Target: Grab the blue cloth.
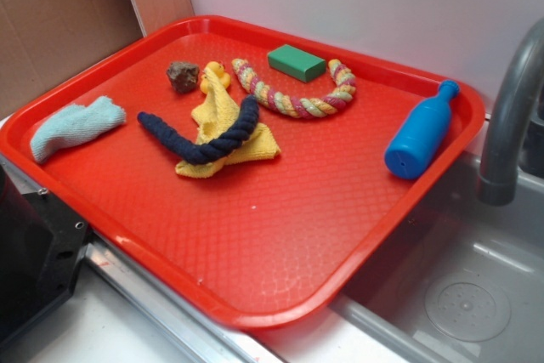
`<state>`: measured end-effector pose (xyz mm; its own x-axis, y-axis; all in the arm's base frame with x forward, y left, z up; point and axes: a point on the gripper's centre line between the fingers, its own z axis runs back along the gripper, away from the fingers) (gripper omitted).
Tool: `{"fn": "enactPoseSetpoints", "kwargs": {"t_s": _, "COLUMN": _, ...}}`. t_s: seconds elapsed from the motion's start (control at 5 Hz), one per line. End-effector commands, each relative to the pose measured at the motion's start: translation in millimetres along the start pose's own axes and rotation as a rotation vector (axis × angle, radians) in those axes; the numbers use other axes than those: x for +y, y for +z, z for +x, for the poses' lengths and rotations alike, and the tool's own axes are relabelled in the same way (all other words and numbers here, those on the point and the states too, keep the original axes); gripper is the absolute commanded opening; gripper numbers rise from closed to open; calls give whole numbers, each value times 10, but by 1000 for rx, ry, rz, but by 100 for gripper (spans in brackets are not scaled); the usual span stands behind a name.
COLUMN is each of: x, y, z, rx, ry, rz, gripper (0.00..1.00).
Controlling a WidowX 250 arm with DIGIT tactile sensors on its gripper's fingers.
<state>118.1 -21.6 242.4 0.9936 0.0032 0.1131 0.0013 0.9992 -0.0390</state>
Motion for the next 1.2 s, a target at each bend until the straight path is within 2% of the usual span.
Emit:
{"fn": "enactPoseSetpoints", "kwargs": {"t_s": 0.0, "x": 0, "y": 0, "z": 0, "rx": 0, "ry": 0, "rz": 0, "gripper": 100}}
{"fn": "enactPoseSetpoints", "kwargs": {"t_s": 0.2, "x": 449, "y": -451, "z": -127, "rx": -36, "ry": 213, "rz": 18, "gripper": 100}}
{"fn": "enactPoseSetpoints", "kwargs": {"t_s": 0.4, "x": 726, "y": -702, "z": -271, "rx": -115, "ry": 311, "rz": 35, "gripper": 100}}
{"fn": "enactPoseSetpoints", "kwargs": {"t_s": 0.6, "x": 982, "y": -1143, "z": -422, "rx": -98, "ry": 401, "rz": 42, "gripper": 100}}
{"fn": "enactPoseSetpoints", "kwargs": {"t_s": 1.0, "x": 1224, "y": -1683, "z": -274, "rx": 17, "ry": 326, "rz": -2, "gripper": 100}}
